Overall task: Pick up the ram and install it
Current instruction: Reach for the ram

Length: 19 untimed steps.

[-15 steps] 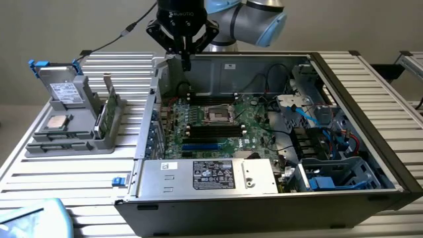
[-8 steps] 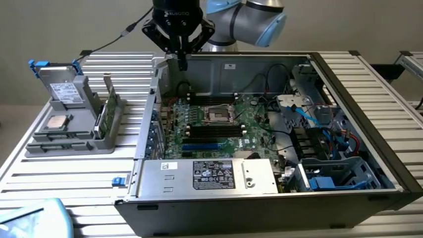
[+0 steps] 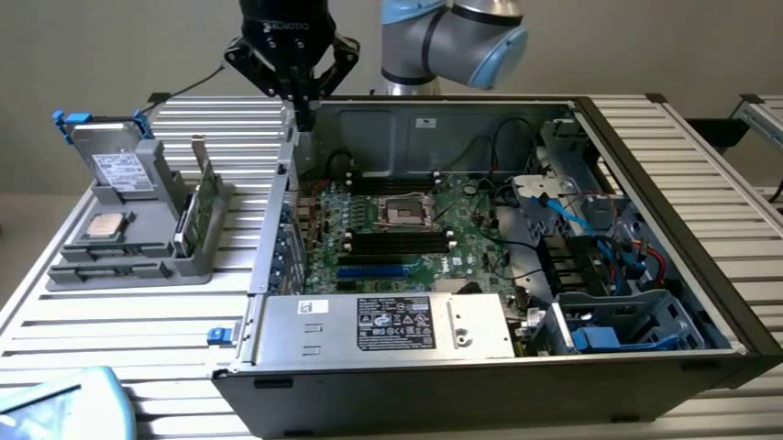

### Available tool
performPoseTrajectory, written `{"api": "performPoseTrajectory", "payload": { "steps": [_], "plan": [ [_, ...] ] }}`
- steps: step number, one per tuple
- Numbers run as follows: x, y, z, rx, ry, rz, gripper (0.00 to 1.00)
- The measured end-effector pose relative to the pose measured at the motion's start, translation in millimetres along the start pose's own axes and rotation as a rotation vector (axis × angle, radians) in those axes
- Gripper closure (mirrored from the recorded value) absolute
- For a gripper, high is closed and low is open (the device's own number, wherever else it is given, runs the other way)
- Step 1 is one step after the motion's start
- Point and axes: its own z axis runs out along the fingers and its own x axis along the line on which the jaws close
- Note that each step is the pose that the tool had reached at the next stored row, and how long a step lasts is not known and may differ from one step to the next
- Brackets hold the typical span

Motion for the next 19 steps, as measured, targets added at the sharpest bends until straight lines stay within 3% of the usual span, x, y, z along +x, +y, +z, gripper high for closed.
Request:
{"api": "performPoseTrajectory", "payload": {
  "steps": [19],
  "plan": [
    [87.1, 2.8, 14.5, 0.0000, 0.0000, 0.000, 0.90]
  ]
}}
